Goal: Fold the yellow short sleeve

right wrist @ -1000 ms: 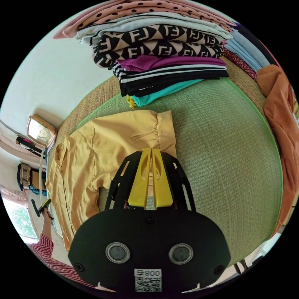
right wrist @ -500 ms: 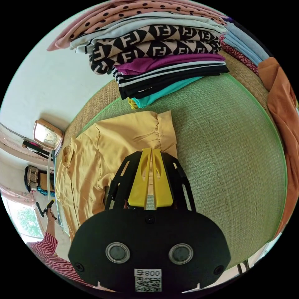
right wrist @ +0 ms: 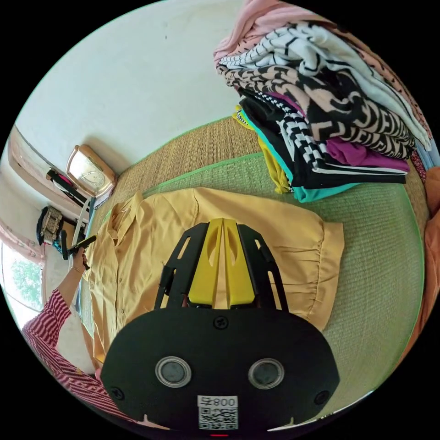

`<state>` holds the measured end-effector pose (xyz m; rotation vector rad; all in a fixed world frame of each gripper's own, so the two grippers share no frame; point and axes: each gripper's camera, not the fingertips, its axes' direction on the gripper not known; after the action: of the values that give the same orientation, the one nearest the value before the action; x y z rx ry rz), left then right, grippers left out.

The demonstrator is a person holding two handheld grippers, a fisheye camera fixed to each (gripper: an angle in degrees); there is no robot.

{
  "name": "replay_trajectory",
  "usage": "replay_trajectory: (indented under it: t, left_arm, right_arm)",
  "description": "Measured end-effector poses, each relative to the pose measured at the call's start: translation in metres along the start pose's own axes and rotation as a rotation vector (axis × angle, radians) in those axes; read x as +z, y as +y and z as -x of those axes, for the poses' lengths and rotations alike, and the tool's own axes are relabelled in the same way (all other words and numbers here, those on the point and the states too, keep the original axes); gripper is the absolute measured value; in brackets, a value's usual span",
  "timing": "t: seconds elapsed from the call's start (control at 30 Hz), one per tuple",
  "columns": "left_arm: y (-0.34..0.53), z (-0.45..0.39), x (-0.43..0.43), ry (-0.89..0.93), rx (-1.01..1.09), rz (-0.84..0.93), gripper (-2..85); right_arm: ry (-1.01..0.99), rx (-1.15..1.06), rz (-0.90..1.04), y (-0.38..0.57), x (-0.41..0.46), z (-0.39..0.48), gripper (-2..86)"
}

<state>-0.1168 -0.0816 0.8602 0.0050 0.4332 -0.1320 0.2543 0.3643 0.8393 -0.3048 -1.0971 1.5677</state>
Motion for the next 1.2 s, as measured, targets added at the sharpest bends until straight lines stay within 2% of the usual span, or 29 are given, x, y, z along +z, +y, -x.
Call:
replay_trajectory:
  t: [0.13,0.3,0.4,0.43,0.53,0.67,0.77,0.8,0.83,0.93,1.0,1.07,1.2]
  left_arm:
    - [0.001,0.016,0.002,0.030,-0.053,-0.004,0.2]
    - [0.025,0.002,-0.019,0.112,-0.023,-0.094,0.2]
    - [0.027,-0.007,0.005,0.059,0.001,-0.012,0.3]
    - [0.030,-0.005,0.006,0.041,0.000,-0.033,0.3]
    - [0.032,0.008,0.005,0.101,-0.090,-0.027,0.4]
    - [0.055,-0.013,-0.027,0.239,-0.044,-0.138,0.6]
    - [0.078,-0.060,-0.043,0.383,0.058,-0.171,1.1]
    - [0.081,-0.074,-0.043,0.423,0.092,-0.162,1.2]
    - [0.088,-0.101,-0.041,0.482,0.153,-0.140,1.4]
    - [0.096,-0.163,-0.031,0.552,0.253,-0.085,1.7]
    - [0.095,-0.194,-0.022,0.550,0.309,-0.066,1.6]
    - [0.082,-0.220,-0.001,0.457,0.307,-0.028,1.1]
    - [0.059,-0.226,0.026,0.460,0.257,-0.013,0.8]
  right_arm:
    - [0.013,0.006,0.031,-0.012,0.035,-0.018,0.1]
    - [0.026,-0.027,0.034,-0.027,0.060,-0.026,0.2]
    - [0.052,-0.037,0.065,-0.039,0.087,-0.032,0.2]
    - [0.093,-0.035,0.096,-0.044,0.101,-0.036,0.2]
    - [0.142,-0.015,0.098,-0.052,0.116,-0.059,0.2]
    - [0.104,-0.016,0.067,-0.051,0.116,-0.070,0.6]
    - [0.002,-0.125,0.032,-0.033,0.117,-0.041,1.7]
    - [-0.098,-0.186,0.025,-0.022,0.121,-0.021,2.5]
    - [-0.192,-0.263,0.049,-0.011,0.132,0.007,3.7]
    - [-0.266,-0.430,0.163,0.022,0.175,0.083,6.0]
    - [-0.303,-0.498,0.221,0.039,0.201,0.115,6.5]
    - [-0.304,-0.525,0.255,0.049,0.224,0.132,6.8]
    - [-0.290,-0.518,0.313,0.051,0.275,0.139,6.5]
